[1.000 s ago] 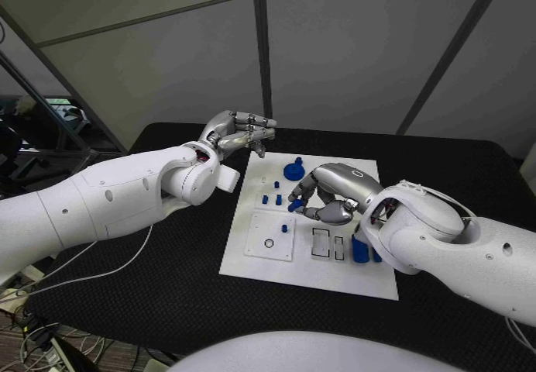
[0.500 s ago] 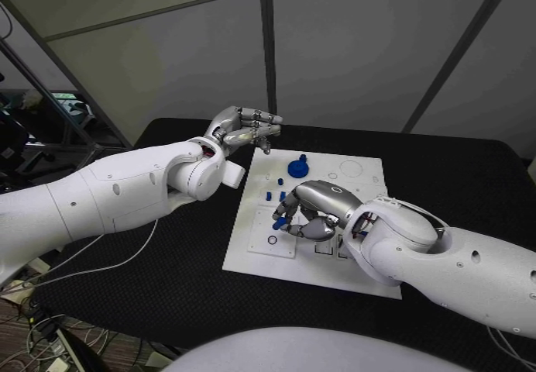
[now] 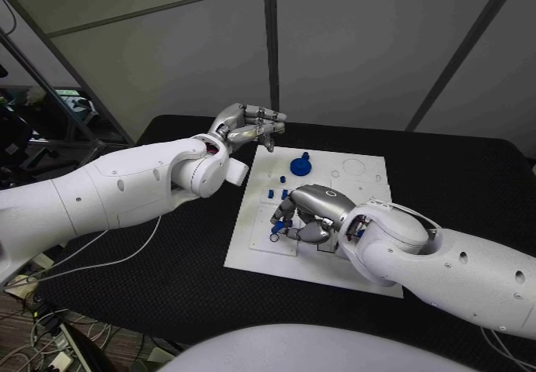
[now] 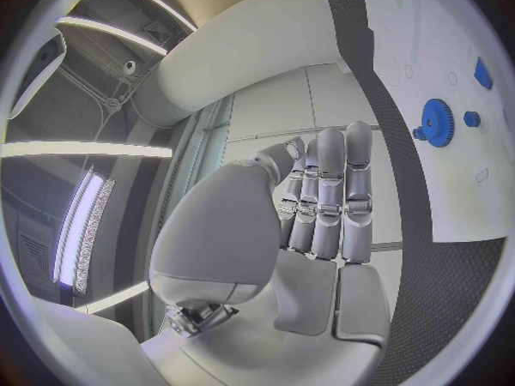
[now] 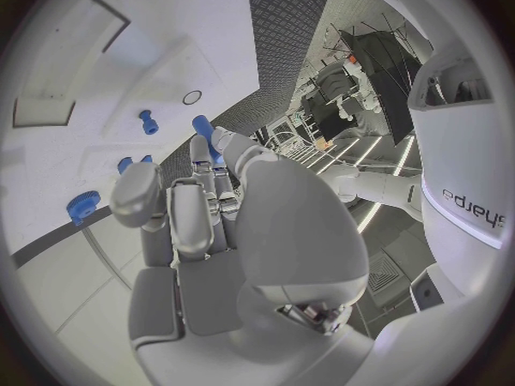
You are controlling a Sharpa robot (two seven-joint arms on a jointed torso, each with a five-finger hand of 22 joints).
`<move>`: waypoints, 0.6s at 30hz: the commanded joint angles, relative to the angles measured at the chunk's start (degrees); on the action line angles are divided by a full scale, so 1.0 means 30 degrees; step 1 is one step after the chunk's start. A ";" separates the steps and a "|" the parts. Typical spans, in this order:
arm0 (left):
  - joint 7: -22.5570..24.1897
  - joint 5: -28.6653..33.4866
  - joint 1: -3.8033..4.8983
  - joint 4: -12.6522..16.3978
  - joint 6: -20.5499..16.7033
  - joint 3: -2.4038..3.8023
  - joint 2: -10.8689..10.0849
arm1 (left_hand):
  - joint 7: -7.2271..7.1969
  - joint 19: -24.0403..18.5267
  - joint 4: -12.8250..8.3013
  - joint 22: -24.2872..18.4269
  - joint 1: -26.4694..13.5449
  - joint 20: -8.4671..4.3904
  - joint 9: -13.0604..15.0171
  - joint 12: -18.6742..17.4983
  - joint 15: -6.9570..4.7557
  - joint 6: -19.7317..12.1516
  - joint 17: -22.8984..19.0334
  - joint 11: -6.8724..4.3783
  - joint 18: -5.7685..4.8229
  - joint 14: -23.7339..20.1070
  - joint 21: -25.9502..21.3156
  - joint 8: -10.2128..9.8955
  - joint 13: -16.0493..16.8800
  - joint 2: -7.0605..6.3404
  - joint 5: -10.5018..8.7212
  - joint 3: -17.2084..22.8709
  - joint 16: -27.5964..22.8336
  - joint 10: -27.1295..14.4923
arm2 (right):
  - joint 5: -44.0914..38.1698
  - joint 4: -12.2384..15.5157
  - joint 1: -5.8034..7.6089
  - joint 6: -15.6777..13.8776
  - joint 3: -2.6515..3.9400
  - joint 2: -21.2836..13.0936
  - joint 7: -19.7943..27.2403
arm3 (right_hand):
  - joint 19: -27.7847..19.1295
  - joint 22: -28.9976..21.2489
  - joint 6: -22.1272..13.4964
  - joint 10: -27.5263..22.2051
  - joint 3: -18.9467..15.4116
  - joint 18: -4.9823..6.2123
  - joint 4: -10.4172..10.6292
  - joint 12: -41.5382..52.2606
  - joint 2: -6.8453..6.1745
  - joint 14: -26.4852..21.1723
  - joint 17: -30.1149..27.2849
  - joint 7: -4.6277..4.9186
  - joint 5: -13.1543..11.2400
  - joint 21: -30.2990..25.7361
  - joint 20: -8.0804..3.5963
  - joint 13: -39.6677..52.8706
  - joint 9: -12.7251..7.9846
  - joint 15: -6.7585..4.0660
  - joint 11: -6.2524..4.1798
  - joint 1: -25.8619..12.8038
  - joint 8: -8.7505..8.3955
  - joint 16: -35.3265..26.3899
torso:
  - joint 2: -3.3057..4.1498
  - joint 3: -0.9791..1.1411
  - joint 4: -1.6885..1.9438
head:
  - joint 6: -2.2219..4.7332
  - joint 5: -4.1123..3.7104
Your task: Assemble the parts on the task board
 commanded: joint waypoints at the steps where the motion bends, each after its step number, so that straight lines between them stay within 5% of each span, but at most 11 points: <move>1: 0.0272 -0.0051 0.0036 -0.0007 0.0153 0.0014 0.0039 | 0.0014 -0.0089 -0.0056 -0.0008 0.0032 0.0043 -0.0027 0.0074 0.0017 -0.0134 -0.0030 -0.0037 -0.0192 -0.0093 -0.0088 -0.0012 0.0025 0.0133 0.0126 0.0043 -0.0014 -0.0162 | -0.0415 -0.0097 -0.0008 0.0429 -0.0018 0.0117 0.0051 | 0.0077 -0.0022 0.0086 0.0079 0.0023 -0.0260 -0.0047 -0.0113 -0.0028 0.0584 0.0009 0.0000 0.0125 0.0064 -0.0075 0.0026 0.0234 -0.0094 0.0016 -0.0144 0.0042 0.0112 | 0.0004 0.0010 0.0007 | -0.0023 0.0035; 9: 0.0261 -0.0051 0.0036 -0.0009 0.0176 0.0014 0.0066 | 0.0014 -0.0089 -0.0056 -0.0008 0.0032 0.0043 -0.0027 0.0074 0.0017 -0.0134 -0.0030 -0.0037 -0.0192 -0.0093 -0.0088 -0.0012 0.0025 0.0133 0.0126 0.0043 -0.0014 -0.0162 | -0.0639 -0.0411 -0.0052 0.0786 -0.0095 0.0357 -0.0015 | 0.0077 -0.0022 0.0086 0.0079 0.0023 -0.0260 -0.0047 -0.0113 -0.0028 0.0584 0.0009 0.0000 0.0125 0.0064 -0.0075 0.0026 0.0234 -0.0094 0.0016 -0.0144 0.0042 0.0112 | 0.0012 -0.0006 0.0004 | -0.0115 0.0097; 18: 0.0254 -0.0051 0.0036 0.0002 0.0187 0.0014 0.0075 | 0.0014 -0.0089 -0.0056 -0.0008 0.0032 0.0043 -0.0027 0.0074 0.0017 -0.0134 -0.0030 -0.0037 -0.0192 -0.0093 -0.0088 -0.0012 0.0025 0.0133 0.0126 0.0043 -0.0014 -0.0162 | -0.0760 -0.0632 -0.0061 0.1021 -0.0438 0.0491 -0.0043 | 0.0077 -0.0022 0.0086 0.0079 0.0023 -0.0260 -0.0047 -0.0113 -0.0028 0.0584 0.0009 0.0000 0.0125 0.0064 -0.0075 0.0026 0.0234 -0.0094 0.0016 -0.0144 0.0042 0.0112 | -0.0001 -0.0001 -0.0005 | -0.0205 0.0140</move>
